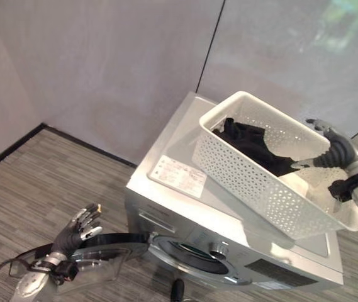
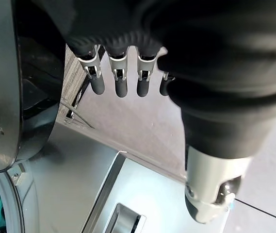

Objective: Grab the laundry basket,head to the washer,open it,put in the laundry and shut it.

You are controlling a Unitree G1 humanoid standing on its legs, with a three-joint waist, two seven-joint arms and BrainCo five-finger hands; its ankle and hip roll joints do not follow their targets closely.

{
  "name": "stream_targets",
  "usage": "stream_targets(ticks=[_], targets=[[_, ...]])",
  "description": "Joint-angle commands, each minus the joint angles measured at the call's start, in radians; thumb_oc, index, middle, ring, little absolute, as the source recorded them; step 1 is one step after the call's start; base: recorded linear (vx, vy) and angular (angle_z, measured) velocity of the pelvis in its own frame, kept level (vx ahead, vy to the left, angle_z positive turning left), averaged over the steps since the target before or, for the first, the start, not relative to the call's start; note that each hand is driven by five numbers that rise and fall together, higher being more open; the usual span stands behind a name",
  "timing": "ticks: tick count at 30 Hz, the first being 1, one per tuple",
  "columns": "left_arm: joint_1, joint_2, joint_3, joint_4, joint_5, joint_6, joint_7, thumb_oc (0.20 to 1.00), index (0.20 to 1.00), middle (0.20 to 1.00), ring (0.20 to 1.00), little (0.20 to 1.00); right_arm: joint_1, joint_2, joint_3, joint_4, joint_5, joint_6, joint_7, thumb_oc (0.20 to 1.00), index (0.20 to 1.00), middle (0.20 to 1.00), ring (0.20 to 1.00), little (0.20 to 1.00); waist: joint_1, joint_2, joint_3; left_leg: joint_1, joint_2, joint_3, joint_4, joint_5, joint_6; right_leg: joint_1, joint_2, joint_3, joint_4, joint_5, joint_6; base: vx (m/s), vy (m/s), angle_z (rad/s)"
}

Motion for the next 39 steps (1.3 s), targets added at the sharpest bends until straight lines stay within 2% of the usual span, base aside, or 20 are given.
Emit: stream_targets(ticks=[1, 2, 5, 6, 9, 10, 13, 25, 31, 36, 39], targets=[[-0.056, 0.033, -0.043, -0.043, -0.020, -0.037, 0.001, 1.000, 1.000, 1.000, 1.000, 1.000, -0.179, -0.081, 0.023, 0.067, 0.042, -0.012, -0.016, 1.000, 1.000, 1.000, 1.000, 1.000, 0.039, 0.013, 0.017, -0.049, 0.062, 0.037, 0.004, 0.048, 0.001, 0.069, -0.016, -0.033, 0.019, -0.116, 0.074, 0.01, -0.027, 0.03], [-0.056, 0.040, -0.057, -0.043, -0.022, -0.036, -0.001, 1.000, 1.000, 1.000, 1.000, 1.000, -0.207, -0.081, 0.054, 0.082, 0.059, -0.013, -0.011, 1.000, 1.000, 1.000, 1.000, 1.000, 0.051, 0.007, 0.018, -0.049, 0.064, 0.035, 0.004, 0.049, -0.001, 0.071, -0.014, -0.034, 0.018, -0.118, 0.073, 0.02, -0.030, 0.04], [-0.052, 0.041, -0.056, -0.044, -0.025, -0.037, 0.000, 1.000, 1.000, 1.000, 1.000, 1.000, -0.300, -0.084, 0.144, 0.117, 0.068, -0.017, -0.010, 1.000, 1.000, 1.000, 1.000, 1.000, 0.052, 0.005, 0.019, -0.048, 0.068, 0.039, 0.004, 0.049, -0.003, 0.074, -0.010, -0.034, 0.015, -0.119, 0.072, 0.01, -0.020, 0.03], [-0.052, 0.044, -0.058, -0.045, -0.029, -0.038, 0.000, 1.000, 1.000, 1.000, 1.000, 1.000, -0.365, -0.075, 0.212, 0.143, 0.086, -0.018, -0.005, 1.000, 1.000, 1.000, 1.000, 1.000, 0.056, 0.002, 0.019, -0.047, 0.073, 0.041, 0.004, 0.050, -0.005, 0.076, -0.007, -0.035, 0.014, -0.123, 0.070, 0.01, -0.030, 0.06], [-0.049, 0.045, -0.061, -0.045, -0.033, -0.037, 0.002, 1.000, 1.000, 1.000, 1.000, 1.000, -0.425, -0.070, 0.273, 0.170, 0.094, -0.017, -0.004, 1.000, 1.000, 1.000, 1.000, 1.000, 0.060, -0.002, 0.020, -0.046, 0.077, 0.041, 0.004, 0.051, -0.008, 0.077, -0.003, -0.037, 0.014, -0.125, 0.068, 0.01, -0.036, 0.07], [-0.046, 0.048, -0.061, -0.047, -0.036, -0.038, 0.005, 1.000, 1.000, 1.000, 1.000, 1.000, -0.486, -0.064, 0.338, 0.195, 0.094, -0.016, -0.002, 1.000, 1.000, 1.000, 1.000, 1.000, 0.067, -0.007, 0.024, -0.049, 0.083, 0.039, 0.004, 0.053, -0.010, 0.076, 0.001, -0.038, 0.014, -0.127, 0.067, 0.00, -0.044, 0.00], [-0.042, 0.053, -0.058, -0.046, -0.040, -0.038, 0.008, 1.000, 1.000, 1.000, 1.000, 1.000, -0.539, -0.055, 0.397, 0.218, 0.103, -0.012, 0.006, 1.000, 1.000, 1.000, 1.000, 1.000, 0.071, -0.011, 0.028, -0.054, 0.089, 0.038, 0.004, 0.057, -0.014, 0.075, 0.006, -0.042, 0.014, -0.131, 0.065, 0.00, -0.048, 0.02], [-0.043, 0.073, -0.072, -0.043, -0.051, -0.042, 0.013, 1.000, 1.000, 1.000, 1.000, 1.000, -0.700, 0.010, 0.604, 0.372, 0.149, -0.001, 0.036, 1.000, 1.000, 1.000, 1.000, 1.000, 0.105, -0.014, 0.060, -0.088, 0.112, 0.005, 0.004, 0.082, -0.030, 0.062, 0.019, -0.073, 0.023, -0.148, 0.053, -0.01, -0.047, 0.07], [-0.045, 0.081, -0.082, -0.050, -0.065, -0.045, 0.020, 1.000, 1.000, 1.000, 1.000, 1.000, -0.697, 0.034, 0.661, 0.430, 0.161, 0.008, 0.057, 1.000, 1.000, 1.000, 1.000, 1.000, 0.113, -0.002, 0.092, -0.129, 0.124, -0.028, 0.004, 0.105, -0.037, 0.037, 0.021, -0.099, 0.037, -0.158, 0.045, -0.03, -0.052, 0.17], [-0.080, 0.093, -0.110, -0.041, -0.067, -0.060, 0.038, 1.000, 1.000, 1.000, 1.000, 1.000, -0.744, 0.107, 0.713, 0.555, 0.179, -0.004, 0.045, 1.000, 1.000, 1.000, 1.000, 1.000, 0.137, 0.015, 0.139, -0.187, 0.126, -0.057, 0.004, 0.133, -0.042, -0.011, 0.017, -0.120, 0.056, -0.160, 0.041, -0.07, -0.046, 0.16], [-0.093, 0.092, -0.116, -0.038, -0.070, -0.065, 0.044, 1.000, 1.000, 1.000, 1.000, 1.000, -0.794, 0.131, 0.751, 0.615, 0.174, -0.001, 0.044, 1.000, 1.000, 1.000, 1.000, 1.000, 0.137, 0.023, 0.149, -0.211, 0.126, -0.063, 0.004, 0.144, -0.043, -0.031, 0.015, -0.124, 0.061, -0.159, 0.038, -0.06, -0.014, 0.06]])
